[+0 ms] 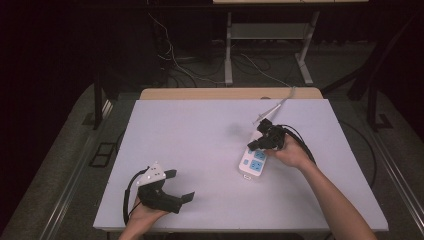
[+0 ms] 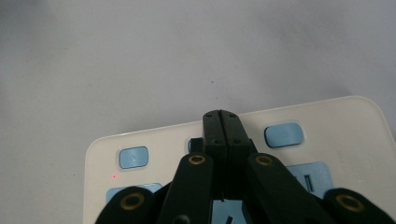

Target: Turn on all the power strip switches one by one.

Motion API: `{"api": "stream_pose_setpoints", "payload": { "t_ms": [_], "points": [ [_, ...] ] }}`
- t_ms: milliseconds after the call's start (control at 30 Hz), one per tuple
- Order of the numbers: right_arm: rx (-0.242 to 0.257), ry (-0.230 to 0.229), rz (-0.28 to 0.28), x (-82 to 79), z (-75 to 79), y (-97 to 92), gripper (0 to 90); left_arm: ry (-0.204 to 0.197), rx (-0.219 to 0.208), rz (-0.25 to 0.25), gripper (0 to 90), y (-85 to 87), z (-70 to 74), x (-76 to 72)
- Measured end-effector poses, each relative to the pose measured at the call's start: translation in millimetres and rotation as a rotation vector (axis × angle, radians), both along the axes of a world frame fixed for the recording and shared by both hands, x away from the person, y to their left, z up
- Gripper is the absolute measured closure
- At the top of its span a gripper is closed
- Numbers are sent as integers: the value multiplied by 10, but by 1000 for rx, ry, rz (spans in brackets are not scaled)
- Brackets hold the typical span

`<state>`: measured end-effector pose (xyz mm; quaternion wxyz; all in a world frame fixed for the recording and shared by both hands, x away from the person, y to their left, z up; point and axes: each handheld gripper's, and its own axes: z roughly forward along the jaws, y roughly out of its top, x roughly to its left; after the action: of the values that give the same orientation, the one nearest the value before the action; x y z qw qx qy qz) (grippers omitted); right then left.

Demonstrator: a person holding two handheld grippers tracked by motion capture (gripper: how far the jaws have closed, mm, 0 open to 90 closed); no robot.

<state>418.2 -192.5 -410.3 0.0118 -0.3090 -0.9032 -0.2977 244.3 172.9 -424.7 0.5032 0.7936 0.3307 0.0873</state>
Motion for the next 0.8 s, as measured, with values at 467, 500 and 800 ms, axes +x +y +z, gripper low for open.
{"api": "stream_pose_setpoints", "payload": {
  "t_ms": [467, 500, 800],
  "points": [
    [-2, -17, -9, -30, -13, 23, 900, 2, -3, 0, 0, -10, 0, -1],
    [-11, -25, -11, -41, -10, 48, 900, 2, -4, 0, 0, -9, 0, -1],
    [-32, -59, -1, -66, 2, 74, 900, 0, -9, 6, 0, 28, 2, 10]
  ]
}}
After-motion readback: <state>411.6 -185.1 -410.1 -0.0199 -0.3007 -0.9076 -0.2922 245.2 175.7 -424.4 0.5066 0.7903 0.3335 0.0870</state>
